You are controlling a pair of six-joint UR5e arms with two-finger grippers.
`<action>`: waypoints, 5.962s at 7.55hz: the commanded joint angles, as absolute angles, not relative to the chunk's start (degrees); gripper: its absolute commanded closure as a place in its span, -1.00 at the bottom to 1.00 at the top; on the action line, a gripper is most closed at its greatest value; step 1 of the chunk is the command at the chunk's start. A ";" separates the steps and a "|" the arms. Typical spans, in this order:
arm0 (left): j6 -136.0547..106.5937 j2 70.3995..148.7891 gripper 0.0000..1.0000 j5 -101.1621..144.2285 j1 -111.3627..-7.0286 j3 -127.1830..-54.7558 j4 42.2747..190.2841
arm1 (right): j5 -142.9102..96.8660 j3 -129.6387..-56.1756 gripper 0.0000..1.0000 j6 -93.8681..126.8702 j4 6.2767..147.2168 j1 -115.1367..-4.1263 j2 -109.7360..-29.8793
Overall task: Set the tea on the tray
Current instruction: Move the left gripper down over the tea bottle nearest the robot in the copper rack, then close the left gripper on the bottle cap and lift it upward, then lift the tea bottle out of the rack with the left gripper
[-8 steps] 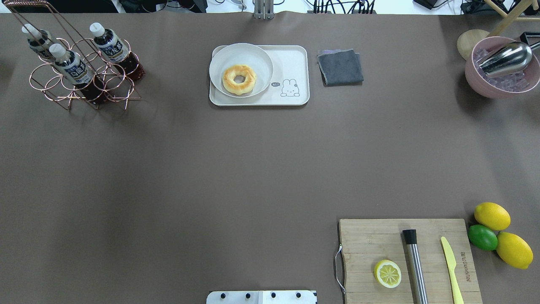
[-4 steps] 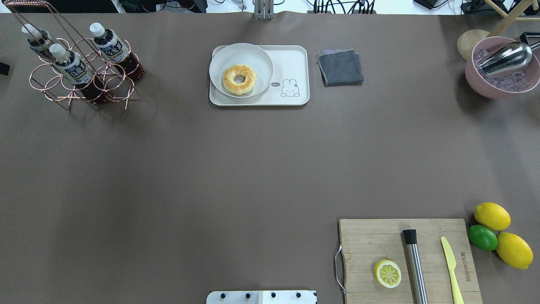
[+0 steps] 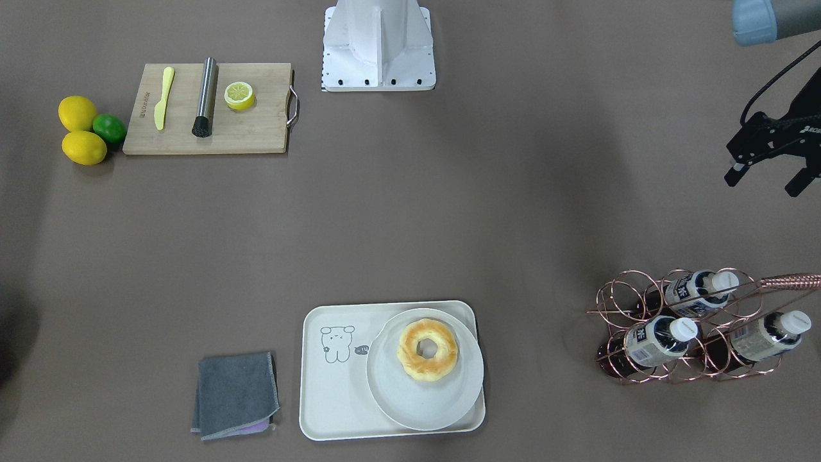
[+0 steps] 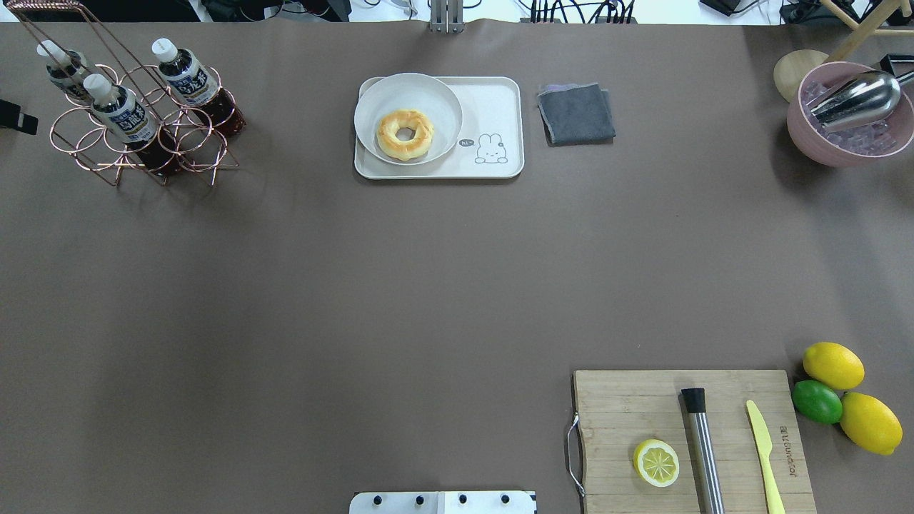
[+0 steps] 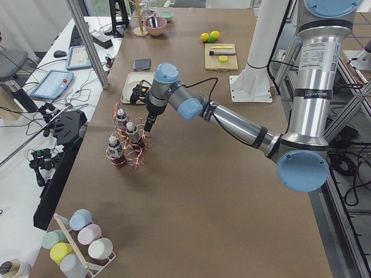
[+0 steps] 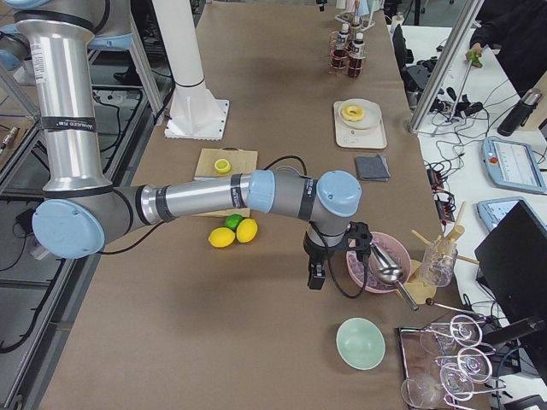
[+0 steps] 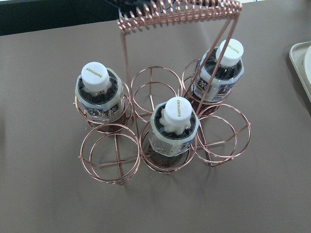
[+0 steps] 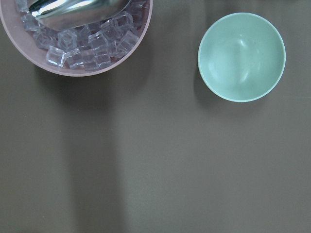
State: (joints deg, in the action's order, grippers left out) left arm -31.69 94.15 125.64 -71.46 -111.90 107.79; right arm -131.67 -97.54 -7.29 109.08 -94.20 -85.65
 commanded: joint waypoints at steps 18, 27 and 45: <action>-39.73 110.13 -0.50 114.79 -65.92 -93.00 109.41 | -131.75 -97.91 -0.99 -6.68 109.07 -94.22 -85.69; -40.34 108.64 0.70 115.31 -65.83 -94.21 112.06 | -131.75 -97.82 -0.99 -7.03 109.07 -94.22 -86.48; -55.52 108.63 1.00 110.79 -57.62 -127.32 79.32 | -132.01 -96.86 -0.99 -7.12 109.07 -94.57 -87.19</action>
